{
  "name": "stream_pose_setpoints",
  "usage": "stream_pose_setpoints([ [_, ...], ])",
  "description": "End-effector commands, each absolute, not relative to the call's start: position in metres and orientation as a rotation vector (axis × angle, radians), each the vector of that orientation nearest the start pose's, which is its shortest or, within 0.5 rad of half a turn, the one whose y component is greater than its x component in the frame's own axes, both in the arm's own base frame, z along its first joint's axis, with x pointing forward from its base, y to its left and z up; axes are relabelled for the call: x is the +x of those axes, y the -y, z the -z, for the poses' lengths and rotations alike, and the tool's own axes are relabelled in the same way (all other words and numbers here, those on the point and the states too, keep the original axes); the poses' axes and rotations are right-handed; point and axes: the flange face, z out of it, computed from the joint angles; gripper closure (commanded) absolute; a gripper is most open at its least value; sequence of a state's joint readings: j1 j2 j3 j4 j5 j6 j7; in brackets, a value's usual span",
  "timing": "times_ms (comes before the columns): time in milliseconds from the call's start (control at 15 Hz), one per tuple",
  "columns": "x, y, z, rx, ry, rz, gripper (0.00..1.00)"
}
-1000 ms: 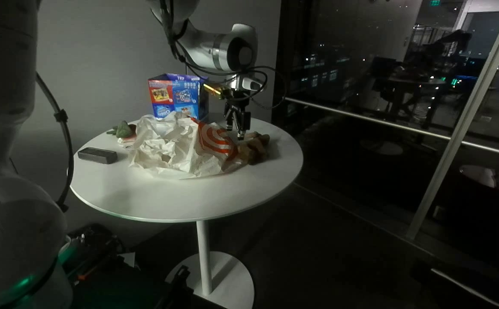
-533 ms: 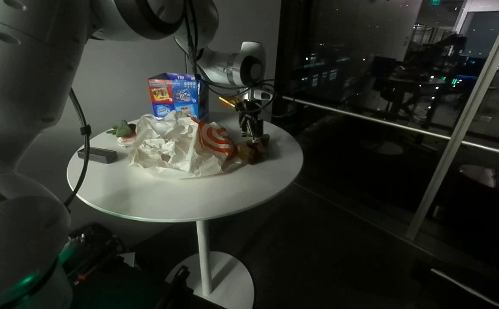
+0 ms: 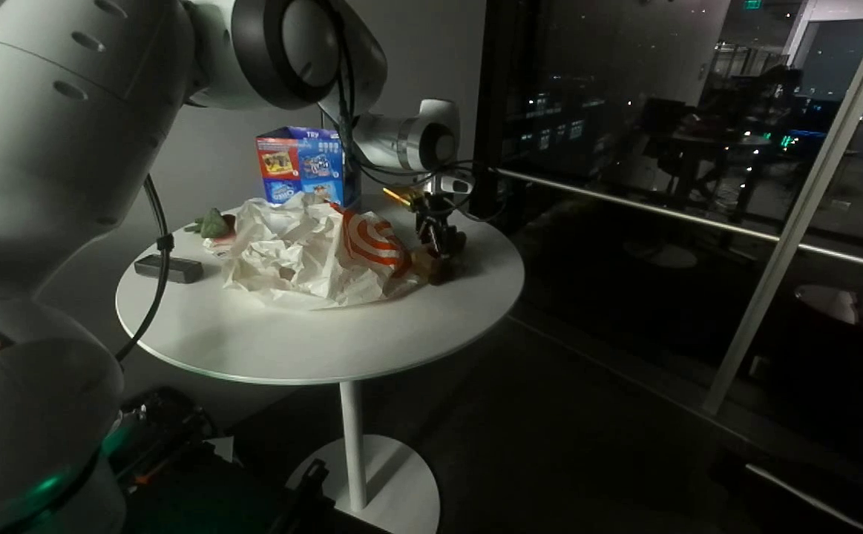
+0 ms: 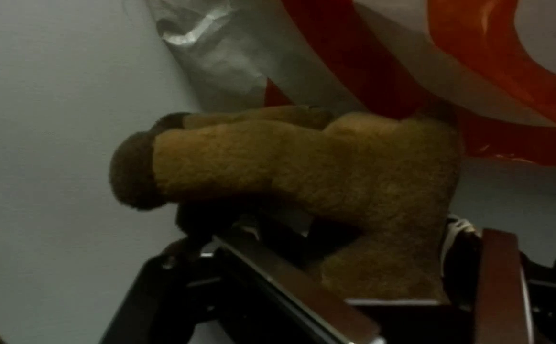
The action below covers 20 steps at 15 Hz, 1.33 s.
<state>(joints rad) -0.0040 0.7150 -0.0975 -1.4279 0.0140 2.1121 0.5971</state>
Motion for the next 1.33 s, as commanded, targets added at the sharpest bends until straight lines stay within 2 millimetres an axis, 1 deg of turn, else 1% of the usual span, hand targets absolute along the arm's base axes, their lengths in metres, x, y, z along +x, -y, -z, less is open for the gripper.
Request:
stream_pose_setpoints([
  [0,0.729,0.059,-0.281,-2.989,-1.081,0.012,0.42],
  [67,0.729,0.058,-0.285,-2.991,-1.074,0.021,0.51],
  [133,0.728,0.055,-0.291,-2.994,-1.069,0.029,0.57],
  [200,0.728,0.054,-0.294,-2.996,-1.070,0.034,0.66],
  [333,0.726,0.048,-0.301,-3.002,-1.058,0.031,0.80],
  [400,0.724,0.045,-0.306,-3.005,-1.055,0.026,0.88],
  [467,0.722,0.041,-0.312,-3.009,-1.039,0.029,0.92],
  [600,0.714,0.033,-0.335,-3.015,-1.034,0.054,0.94],
  [667,0.709,0.029,-0.349,-3.017,-1.025,0.075,0.91],
  [800,0.694,0.021,-0.388,-3.021,-1.008,0.138,0.94],
  [1000,0.671,0.009,-0.441,-3.066,-0.988,0.292,0.92],
  [1133,0.648,-0.006,-0.473,-3.123,-0.847,0.342,0.92],
  [1267,0.621,-0.027,-0.500,-3.174,-0.667,0.360,0.92],
])
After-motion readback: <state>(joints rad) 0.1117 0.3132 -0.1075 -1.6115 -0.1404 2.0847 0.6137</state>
